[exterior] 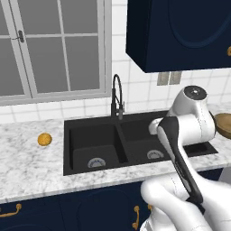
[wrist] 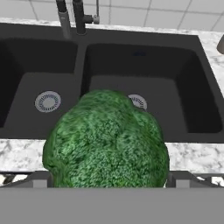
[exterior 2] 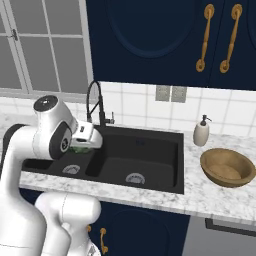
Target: Pick the broccoli from the sink and place it in the bowl. Then pick the bowl and place it in the microwave. Then close the microwave door and press the start button.
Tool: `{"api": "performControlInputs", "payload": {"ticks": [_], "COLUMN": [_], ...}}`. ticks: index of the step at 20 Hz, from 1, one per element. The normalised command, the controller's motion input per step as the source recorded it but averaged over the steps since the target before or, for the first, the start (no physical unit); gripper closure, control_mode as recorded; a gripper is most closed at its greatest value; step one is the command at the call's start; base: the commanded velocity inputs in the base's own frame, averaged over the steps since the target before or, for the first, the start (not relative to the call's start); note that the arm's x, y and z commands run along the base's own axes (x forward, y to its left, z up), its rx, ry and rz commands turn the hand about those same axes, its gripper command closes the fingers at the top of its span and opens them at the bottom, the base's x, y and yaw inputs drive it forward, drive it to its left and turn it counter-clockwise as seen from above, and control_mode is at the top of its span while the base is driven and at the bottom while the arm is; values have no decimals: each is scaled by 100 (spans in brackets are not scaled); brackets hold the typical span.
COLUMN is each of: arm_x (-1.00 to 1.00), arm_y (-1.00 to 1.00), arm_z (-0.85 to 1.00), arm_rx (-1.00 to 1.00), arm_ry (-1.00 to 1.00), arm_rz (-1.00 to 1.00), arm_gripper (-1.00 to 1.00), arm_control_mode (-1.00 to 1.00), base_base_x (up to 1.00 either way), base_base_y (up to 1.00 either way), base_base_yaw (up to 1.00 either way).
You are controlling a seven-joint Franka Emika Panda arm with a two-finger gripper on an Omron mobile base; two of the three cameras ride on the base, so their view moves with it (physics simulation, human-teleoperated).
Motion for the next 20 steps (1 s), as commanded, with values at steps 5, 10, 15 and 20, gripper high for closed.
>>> {"api": "performControlInputs", "payload": {"ticks": [5,10,15,20], "arm_x": [-1,0,0,4], "arm_y": [-81,-100,-100,-98], "arm_z": [16,0,0,0], "arm_rx": [-7,0,0,0], "arm_ry": [4,0,0,2], "arm_rz": [-6,-1,0,-7], "arm_gripper": [100,100,100,100], "arm_control_mode": [-100,-100,-100,-100], "base_base_x": [0,0,0,0], "base_base_y": [0,0,0,0], "base_base_yaw": [0,0,0,0]}}
